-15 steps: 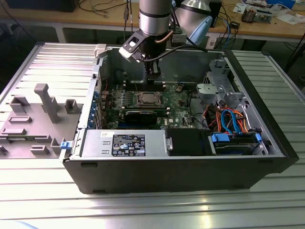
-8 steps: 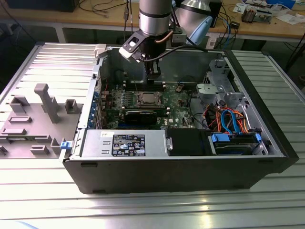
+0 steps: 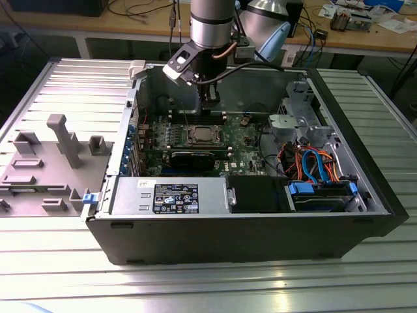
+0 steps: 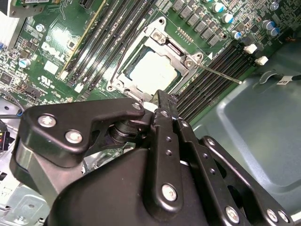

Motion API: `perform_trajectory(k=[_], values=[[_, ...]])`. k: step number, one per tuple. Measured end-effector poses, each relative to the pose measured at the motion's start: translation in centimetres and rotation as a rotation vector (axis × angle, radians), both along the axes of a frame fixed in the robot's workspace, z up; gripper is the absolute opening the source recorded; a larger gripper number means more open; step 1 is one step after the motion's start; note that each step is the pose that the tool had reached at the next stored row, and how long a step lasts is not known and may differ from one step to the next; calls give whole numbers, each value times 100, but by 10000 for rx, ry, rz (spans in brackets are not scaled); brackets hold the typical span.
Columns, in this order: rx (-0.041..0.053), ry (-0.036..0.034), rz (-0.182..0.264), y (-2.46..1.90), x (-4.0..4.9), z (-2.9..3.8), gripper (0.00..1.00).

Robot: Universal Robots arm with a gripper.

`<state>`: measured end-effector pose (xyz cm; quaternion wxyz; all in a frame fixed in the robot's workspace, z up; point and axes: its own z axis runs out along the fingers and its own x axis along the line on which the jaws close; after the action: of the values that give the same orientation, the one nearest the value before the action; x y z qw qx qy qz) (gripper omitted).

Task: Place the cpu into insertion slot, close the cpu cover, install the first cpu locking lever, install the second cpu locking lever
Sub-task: 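Install the first cpu locking lever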

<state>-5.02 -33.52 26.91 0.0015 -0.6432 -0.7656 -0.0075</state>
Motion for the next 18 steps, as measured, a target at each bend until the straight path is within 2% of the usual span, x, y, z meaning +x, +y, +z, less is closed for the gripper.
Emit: perform_trajectory(k=[6, 14, 16, 18], values=[[0, 0, 570, 0, 0, 0, 11], [-1, 0, 2181, 0, 0, 0, 11], [-1, 0, 2770, 0, 0, 0, 11], [-1, 1, 3178, 0, 0, 1, 11]])
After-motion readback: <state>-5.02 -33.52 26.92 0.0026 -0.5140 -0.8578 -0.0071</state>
